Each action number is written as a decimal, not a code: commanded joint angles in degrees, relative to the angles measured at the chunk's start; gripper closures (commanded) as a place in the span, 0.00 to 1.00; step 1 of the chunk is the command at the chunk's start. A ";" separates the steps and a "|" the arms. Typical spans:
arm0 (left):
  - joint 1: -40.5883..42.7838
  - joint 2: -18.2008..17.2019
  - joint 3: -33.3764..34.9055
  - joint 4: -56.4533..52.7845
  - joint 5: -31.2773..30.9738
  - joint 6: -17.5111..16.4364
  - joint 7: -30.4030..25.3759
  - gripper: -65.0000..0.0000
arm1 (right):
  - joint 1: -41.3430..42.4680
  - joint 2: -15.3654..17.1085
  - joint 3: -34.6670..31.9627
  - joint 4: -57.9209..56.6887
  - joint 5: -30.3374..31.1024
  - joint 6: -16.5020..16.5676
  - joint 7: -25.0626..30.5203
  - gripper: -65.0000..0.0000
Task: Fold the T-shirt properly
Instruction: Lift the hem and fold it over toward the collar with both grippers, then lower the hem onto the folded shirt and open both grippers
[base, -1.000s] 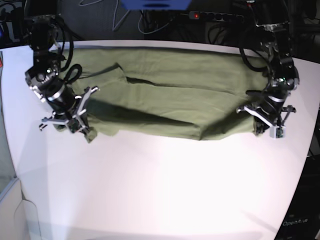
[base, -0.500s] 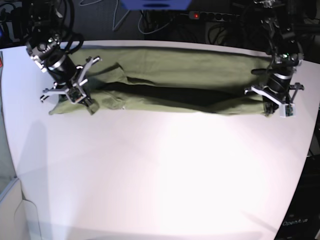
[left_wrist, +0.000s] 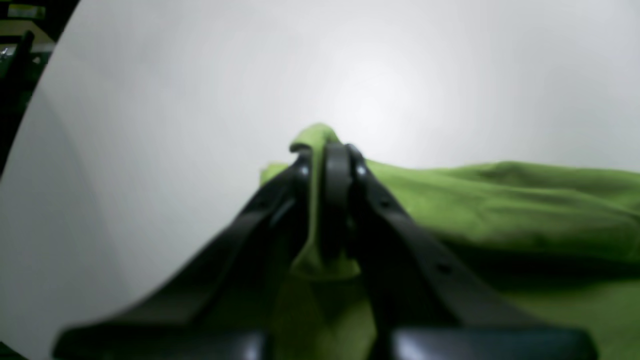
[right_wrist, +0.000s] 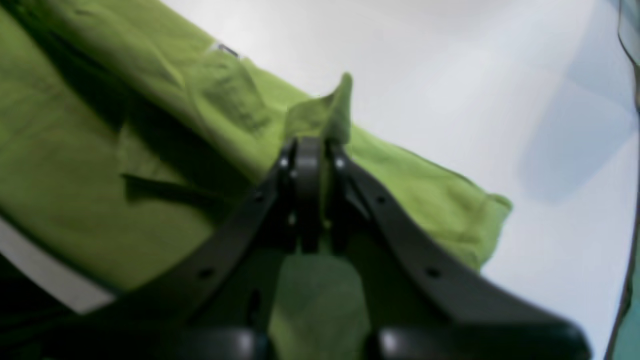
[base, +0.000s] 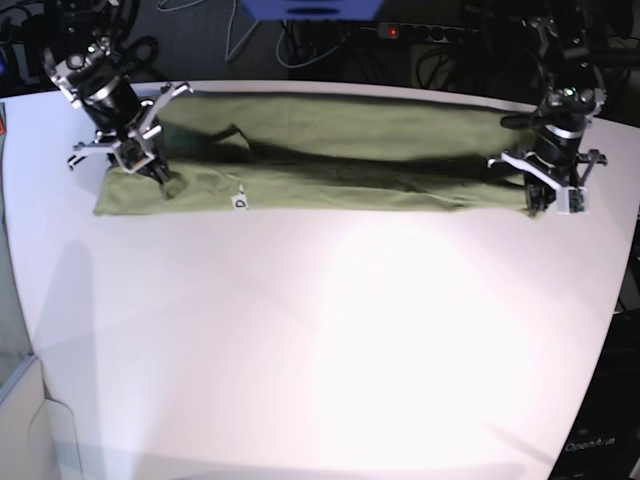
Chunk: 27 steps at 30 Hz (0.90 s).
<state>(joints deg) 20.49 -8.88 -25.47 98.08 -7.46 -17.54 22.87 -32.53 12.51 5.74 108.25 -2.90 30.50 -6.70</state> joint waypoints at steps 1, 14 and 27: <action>-0.23 -0.65 -0.33 1.21 -0.32 0.09 -1.82 0.96 | -0.65 0.45 0.55 0.98 0.57 -0.13 2.17 0.98; 0.12 -0.65 -2.61 5.43 -0.32 0.09 -1.38 0.96 | -3.73 0.45 1.52 3.36 0.57 -0.13 2.96 0.99; 3.03 -0.21 -2.53 5.70 -0.32 0.09 -1.73 0.97 | -7.77 -1.57 2.75 3.27 0.48 -0.13 9.47 0.99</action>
<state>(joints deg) 23.70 -8.43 -27.66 102.41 -7.46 -17.61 22.87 -40.03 10.39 7.99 110.59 -3.07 30.48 0.95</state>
